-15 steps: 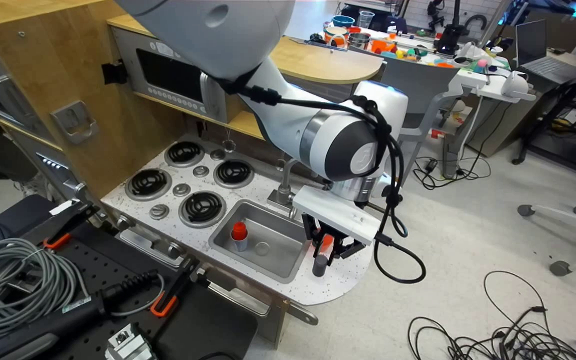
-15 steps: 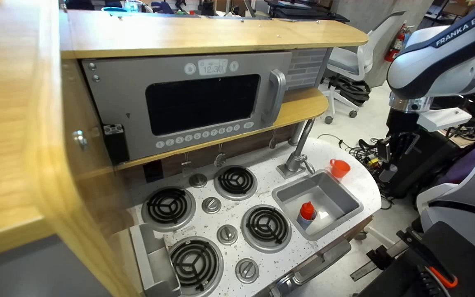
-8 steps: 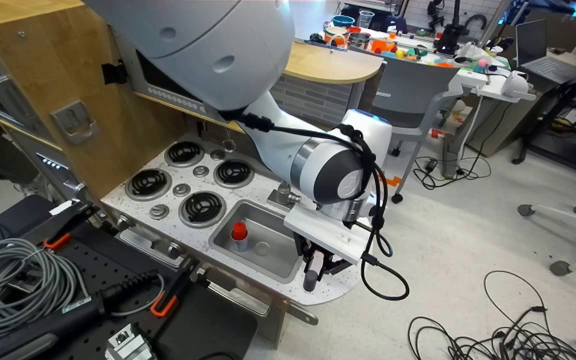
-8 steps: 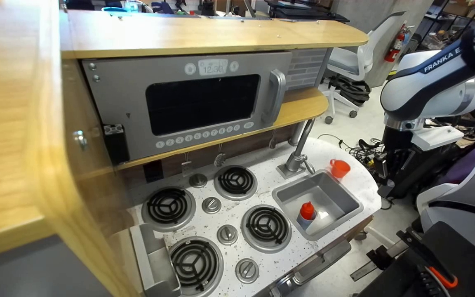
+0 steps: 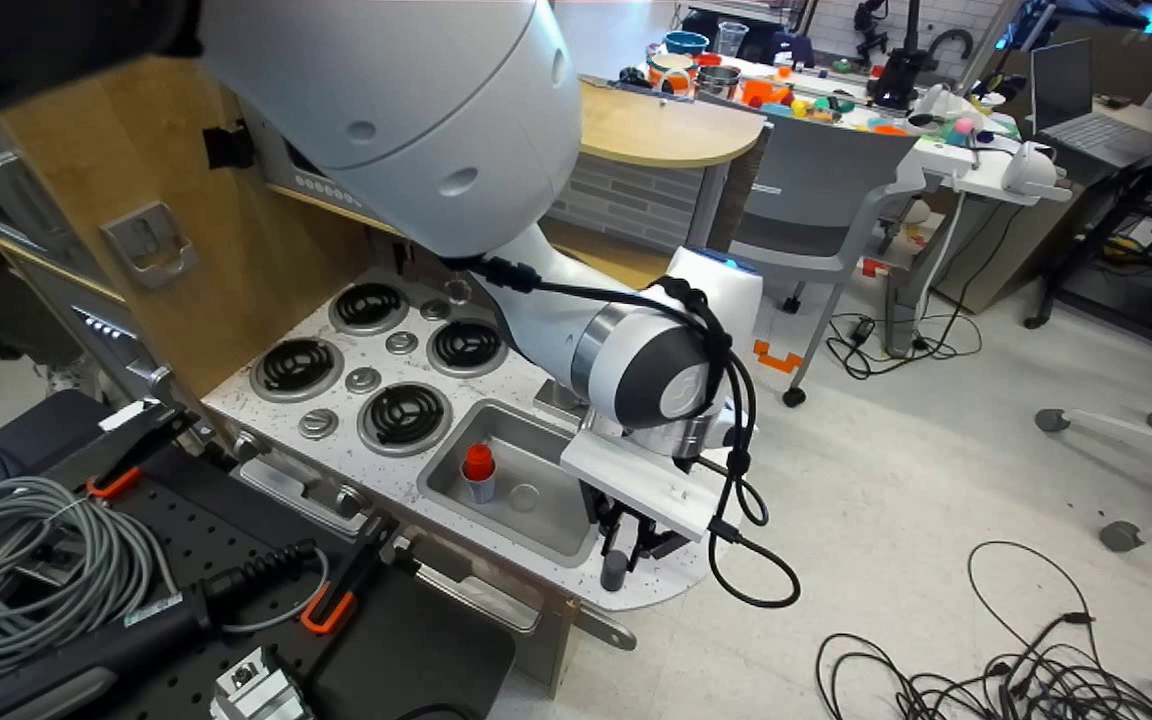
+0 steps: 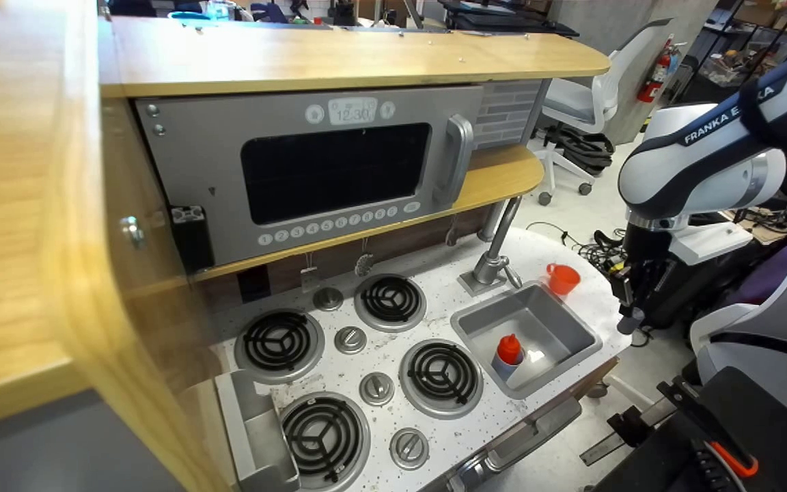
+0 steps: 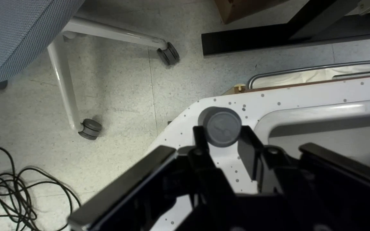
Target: Put the grey thing on the countertop
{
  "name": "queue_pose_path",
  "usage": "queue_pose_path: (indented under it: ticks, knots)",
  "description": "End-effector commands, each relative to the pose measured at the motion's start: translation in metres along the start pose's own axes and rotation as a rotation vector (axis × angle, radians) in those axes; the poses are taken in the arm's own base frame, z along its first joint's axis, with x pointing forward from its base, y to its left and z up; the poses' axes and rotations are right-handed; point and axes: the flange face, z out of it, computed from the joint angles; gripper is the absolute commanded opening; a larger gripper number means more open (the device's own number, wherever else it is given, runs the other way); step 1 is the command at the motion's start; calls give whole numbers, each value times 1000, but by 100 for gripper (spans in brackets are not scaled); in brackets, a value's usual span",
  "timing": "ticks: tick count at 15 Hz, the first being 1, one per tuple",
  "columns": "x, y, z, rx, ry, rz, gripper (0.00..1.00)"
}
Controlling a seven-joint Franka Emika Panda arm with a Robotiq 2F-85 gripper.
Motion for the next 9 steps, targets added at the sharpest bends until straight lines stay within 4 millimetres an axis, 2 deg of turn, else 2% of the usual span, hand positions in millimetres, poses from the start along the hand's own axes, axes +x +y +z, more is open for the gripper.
queue_pose_path:
  ticks: [1,5,9]
  knots:
    - [18,-8,1,-39,29,-28,7]
    - [33,-20,6,-52,39,-53,7]
    - [39,-23,17,-53,18,-59,7]
